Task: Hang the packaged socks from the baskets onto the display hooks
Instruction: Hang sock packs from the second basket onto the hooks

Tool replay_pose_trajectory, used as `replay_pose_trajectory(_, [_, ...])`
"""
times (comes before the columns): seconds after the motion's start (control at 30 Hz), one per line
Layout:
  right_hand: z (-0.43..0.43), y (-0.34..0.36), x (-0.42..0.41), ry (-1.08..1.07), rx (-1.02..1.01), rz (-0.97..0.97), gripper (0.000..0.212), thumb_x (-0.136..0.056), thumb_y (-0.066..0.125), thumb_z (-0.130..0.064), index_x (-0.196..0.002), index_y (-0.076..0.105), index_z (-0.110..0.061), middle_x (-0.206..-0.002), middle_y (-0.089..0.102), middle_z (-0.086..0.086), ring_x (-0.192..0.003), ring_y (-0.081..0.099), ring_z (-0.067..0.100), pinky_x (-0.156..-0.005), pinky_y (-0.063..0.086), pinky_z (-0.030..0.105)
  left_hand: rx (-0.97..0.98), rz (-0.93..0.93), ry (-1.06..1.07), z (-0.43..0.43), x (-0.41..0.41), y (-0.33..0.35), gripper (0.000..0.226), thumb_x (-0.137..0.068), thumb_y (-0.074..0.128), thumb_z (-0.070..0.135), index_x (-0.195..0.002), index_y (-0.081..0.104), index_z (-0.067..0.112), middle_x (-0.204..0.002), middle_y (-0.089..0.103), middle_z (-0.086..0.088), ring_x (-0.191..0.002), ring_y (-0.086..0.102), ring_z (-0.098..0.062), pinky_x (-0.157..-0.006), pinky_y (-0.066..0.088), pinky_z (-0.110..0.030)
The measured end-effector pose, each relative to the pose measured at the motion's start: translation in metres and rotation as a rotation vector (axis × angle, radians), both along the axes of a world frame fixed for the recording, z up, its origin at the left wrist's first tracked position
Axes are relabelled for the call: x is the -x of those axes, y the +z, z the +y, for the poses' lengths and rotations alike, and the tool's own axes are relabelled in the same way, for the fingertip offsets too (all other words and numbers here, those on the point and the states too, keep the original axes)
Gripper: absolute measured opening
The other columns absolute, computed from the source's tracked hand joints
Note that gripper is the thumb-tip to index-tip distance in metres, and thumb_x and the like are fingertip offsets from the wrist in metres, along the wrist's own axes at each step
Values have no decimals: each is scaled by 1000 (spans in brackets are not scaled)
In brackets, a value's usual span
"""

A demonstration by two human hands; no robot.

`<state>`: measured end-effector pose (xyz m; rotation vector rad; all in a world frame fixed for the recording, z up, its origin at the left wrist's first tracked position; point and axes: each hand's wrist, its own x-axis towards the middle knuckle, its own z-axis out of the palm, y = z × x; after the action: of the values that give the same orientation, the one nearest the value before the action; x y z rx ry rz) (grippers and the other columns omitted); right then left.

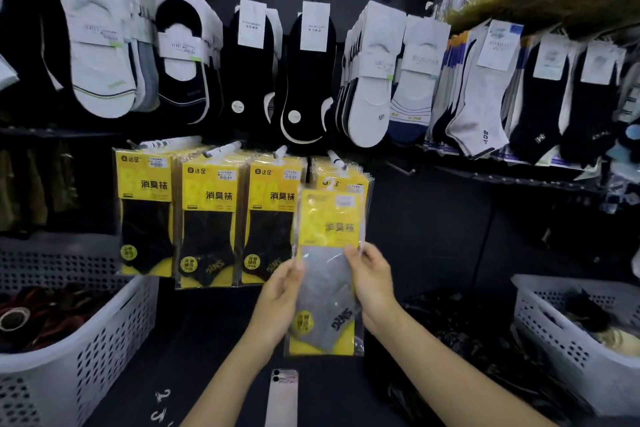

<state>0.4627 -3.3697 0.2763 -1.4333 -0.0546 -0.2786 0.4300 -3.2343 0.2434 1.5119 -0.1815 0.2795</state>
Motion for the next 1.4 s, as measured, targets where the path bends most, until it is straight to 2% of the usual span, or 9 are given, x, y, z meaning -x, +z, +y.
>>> replay_pose_trajectory(0.13, [-16, 20, -15, -179, -65, -11, 20, -95, 54, -13, -77, 47, -10, -78, 47, 11, -76, 43, 22, -68, 38, 37, -86, 62, -121, -5, 0, -4, 72, -76, 41, 67, -140, 41, 33, -138, 51, 6, -128, 47, -12, -109, 37, -43])
replay_pose_trajectory(0.23, [-22, 28, -28, -175, 13, 46, 13, -94, 56, -16, -84, 56, -9, -87, 58, 16, -80, 53, 25, -79, 50, 47, -100, 91, -117, -10, 0, -5, 78, -72, 41, 69, -142, 37, 33, -140, 49, 4, -129, 45, -13, -110, 36, -43])
replay_pose_trajectory(0.57, [-22, 14, -52, -122, 117, 154, 13, -91, 62, -23, -84, 60, -12, -81, 62, 3, -68, 55, 13, -58, 44, 23, -152, 143, -95, -2, -9, -25, 68, -81, 36, 62, -142, 37, 32, -131, 55, 8, -119, 52, -8, -105, 42, -35])
replay_pose_trajectory(0.63, [-26, -1, -50, -148, 106, 182, 10, -89, 65, -23, -93, 64, -14, -94, 65, 2, -78, 58, 13, -72, 51, 28, -181, 185, -73, 1, -8, -37, 65, -85, 37, 60, -142, 38, 29, -129, 54, 9, -116, 52, -6, -105, 39, -33])
replay_pose_trajectory(0.8, [-44, -62, -21, -143, 98, 294, 33, -88, 67, -21, -118, 58, -10, -112, 62, 6, -109, 58, 22, -101, 46, 38, -239, 308, -13, 14, 10, -76, 48, -95, 39, 48, -138, 42, 27, -132, 50, 7, -111, 53, -7, -103, 39, -30])
replay_pose_trajectory(1.0, [-56, -176, 41, 26, 213, 477, 33, -91, 63, -15, -120, 55, -3, -96, 62, 4, -91, 58, 19, -84, 46, 31, -405, 425, 10, 26, 53, -139, 44, -97, 45, 37, -135, 45, 16, -124, 51, 7, -97, 52, -3, -68, 40, -2])
replay_pose_trajectory(1.13, [-66, -264, 89, 40, 364, 627, 32, -87, 66, -6, -113, 58, 11, -109, 64, 23, -103, 60, 36, -79, 41, 26, -463, 570, 24, 36, 85, -203, 34, -98, 47, 29, -127, 50, 12, -119, 54, 3, -112, 49, -8, -67, 36, -1])
replay_pose_trajectory(1.27, [-84, -328, 121, 193, 431, 771, 27, -82, 71, -1, -103, 61, 12, -93, 64, 20, -83, 60, 26, -63, 48, 22, -487, 740, 121, 49, 124, -271, 42, -94, 55, 29, -130, 50, 9, -117, 55, 3, -99, 54, -11, -73, 39, -15])
replay_pose_trajectory(1.4, [-93, -369, 141, 410, 504, 820, 39, -76, 76, -2, -111, 59, -3, -114, 62, 12, -107, 60, 26, -85, 48, 27, -588, 746, 152, 63, 154, -312, 39, -82, 63, 44, -113, 50, 25, -107, 59, 4, -99, 59, -15, -82, 50, -33])
